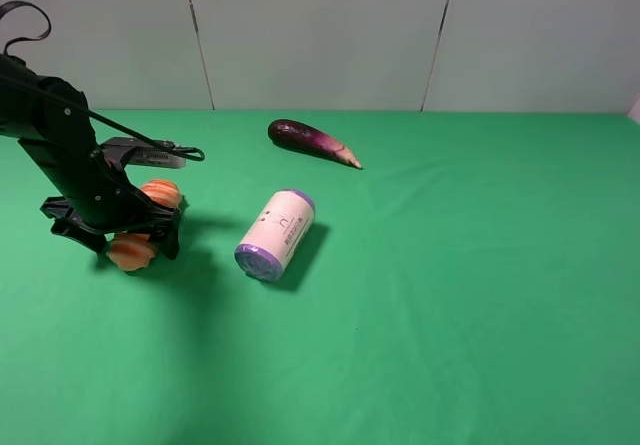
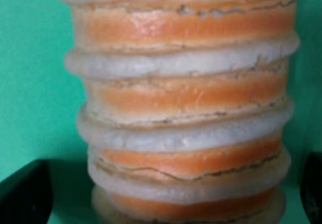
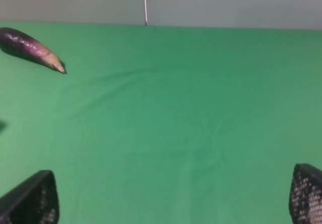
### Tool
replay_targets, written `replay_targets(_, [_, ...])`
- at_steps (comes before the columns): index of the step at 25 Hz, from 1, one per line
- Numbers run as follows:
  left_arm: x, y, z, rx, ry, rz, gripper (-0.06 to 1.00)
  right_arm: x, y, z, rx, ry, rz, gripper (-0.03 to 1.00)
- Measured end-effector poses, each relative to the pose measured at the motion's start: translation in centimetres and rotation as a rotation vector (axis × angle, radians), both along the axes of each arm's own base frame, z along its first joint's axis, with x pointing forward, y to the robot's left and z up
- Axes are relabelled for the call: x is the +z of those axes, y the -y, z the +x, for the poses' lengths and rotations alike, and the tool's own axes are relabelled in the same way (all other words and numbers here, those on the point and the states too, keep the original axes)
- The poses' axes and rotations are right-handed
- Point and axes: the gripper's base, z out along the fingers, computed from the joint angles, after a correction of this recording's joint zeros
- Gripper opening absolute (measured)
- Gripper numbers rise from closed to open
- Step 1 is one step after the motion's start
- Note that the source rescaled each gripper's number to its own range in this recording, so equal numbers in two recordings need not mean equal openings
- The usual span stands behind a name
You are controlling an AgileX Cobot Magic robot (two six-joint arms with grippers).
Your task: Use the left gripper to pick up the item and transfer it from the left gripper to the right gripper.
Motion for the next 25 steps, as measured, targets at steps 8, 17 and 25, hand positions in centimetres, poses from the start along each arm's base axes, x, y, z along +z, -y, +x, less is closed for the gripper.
replay_targets(8, [-0.02,-0.03,0.03,-0.024,0.004,0.006,0.59,0.00,0.00,0.00,0.000,0.000,0.001,1.00])
replay_targets(17, [-0.02,-0.03,0.03,-0.026,0.004,0.006,0.16,0.00,0.00,0.00,0.000,0.000,0.001,1.00])
replay_targets(25, [0.04,0.07,0.47,-0.025,0.053,-0.004,0.10,0.00,0.00,0.00,0.000,0.000,0.001,1.00])
